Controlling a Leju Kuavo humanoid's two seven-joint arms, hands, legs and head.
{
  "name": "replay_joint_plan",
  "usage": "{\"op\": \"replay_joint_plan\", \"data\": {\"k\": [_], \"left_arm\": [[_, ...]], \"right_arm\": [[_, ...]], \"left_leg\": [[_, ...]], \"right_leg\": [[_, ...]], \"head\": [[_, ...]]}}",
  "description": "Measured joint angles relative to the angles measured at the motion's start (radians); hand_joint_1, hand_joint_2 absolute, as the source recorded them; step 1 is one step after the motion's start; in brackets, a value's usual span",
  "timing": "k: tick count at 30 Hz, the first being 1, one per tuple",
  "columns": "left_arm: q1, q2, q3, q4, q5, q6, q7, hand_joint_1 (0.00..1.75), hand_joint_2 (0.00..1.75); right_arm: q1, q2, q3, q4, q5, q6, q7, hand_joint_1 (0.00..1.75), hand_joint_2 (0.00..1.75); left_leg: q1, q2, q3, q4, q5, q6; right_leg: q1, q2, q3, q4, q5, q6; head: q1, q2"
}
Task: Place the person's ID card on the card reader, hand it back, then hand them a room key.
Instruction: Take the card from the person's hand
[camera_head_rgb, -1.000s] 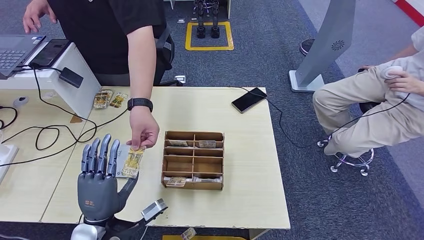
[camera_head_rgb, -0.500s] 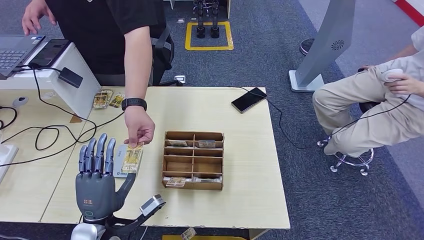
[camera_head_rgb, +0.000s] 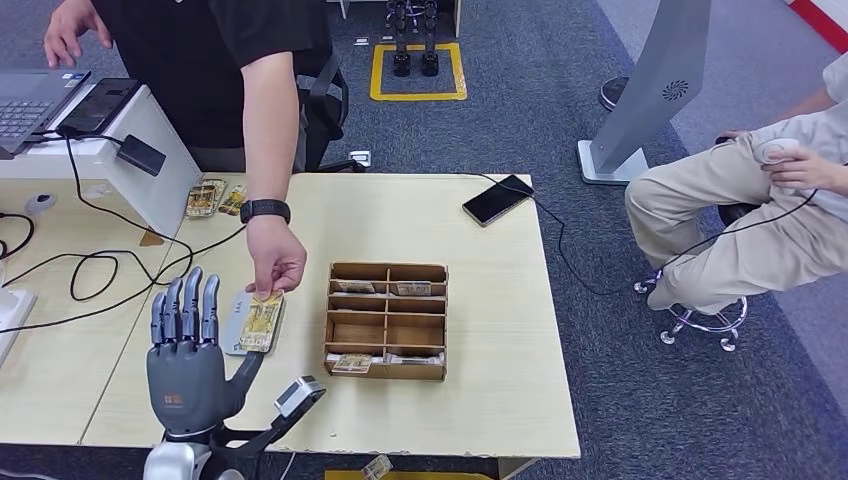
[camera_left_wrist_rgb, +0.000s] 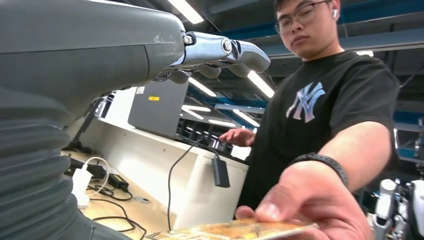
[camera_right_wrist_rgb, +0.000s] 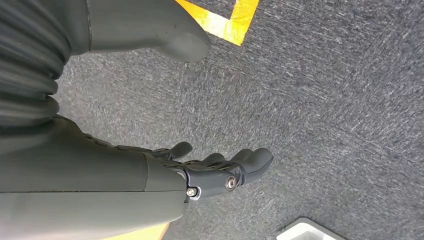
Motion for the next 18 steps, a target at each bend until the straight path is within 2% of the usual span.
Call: {"op": "replay_joint_plan", "data": {"k": [1, 2, 5, 6, 18], "left_arm": [[-0.005, 0.000, 0.006, 0.002, 0.007, 0.000, -0.003, 0.01, 1.75], [-0.011, 0.001, 0.011, 0.005, 0.014, 0.000, -0.007, 0.29, 1.75], [-0.020, 0.001, 0.025, 0.015, 0.032, 0.000, -0.013, 1.59, 1.75], [-0.022, 0.001, 0.027, 0.020, 0.035, 0.000, -0.015, 1.75, 1.75], [-0.035, 0.003, 0.029, 0.059, 0.152, 0.000, -0.112, 1.75, 1.75]], "right_arm": [[-0.001, 0.000, 0.000, 0.000, 0.000, 0.000, 0.000, 0.00, 1.75], [-0.001, 0.000, 0.000, 0.001, -0.001, 0.000, 0.000, 0.00, 1.75], [-0.002, -0.001, 0.000, 0.002, -0.003, 0.000, 0.000, 0.00, 1.75], [-0.002, -0.001, 0.000, 0.002, -0.003, 0.000, 0.000, 0.00, 1.75], [-0.004, -0.004, -0.001, 0.010, 0.008, 0.000, 0.001, 0.00, 1.75]], "left_leg": [[0.000, 0.000, 0.000, 0.000, 0.000, 0.000], [0.000, 0.000, 0.000, 0.000, 0.000, 0.000], [0.000, 0.000, 0.000, 0.000, 0.000, 0.000], [0.000, 0.000, 0.000, 0.000, 0.000, 0.000], [0.000, 0.000, 0.000, 0.000, 0.000, 0.000]], "right_leg": [[0.000, 0.000, 0.000, 0.000, 0.000, 0.000], [0.000, 0.000, 0.000, 0.000, 0.000, 0.000], [0.000, 0.000, 0.000, 0.000, 0.000, 0.000], [0.000, 0.000, 0.000, 0.000, 0.000, 0.000], [0.000, 0.000, 0.000, 0.000, 0.000, 0.000]], "head": [[0.000, 0.000], [0.000, 0.000], [0.000, 0.000], [0.000, 0.000], [0.000, 0.000]]}}
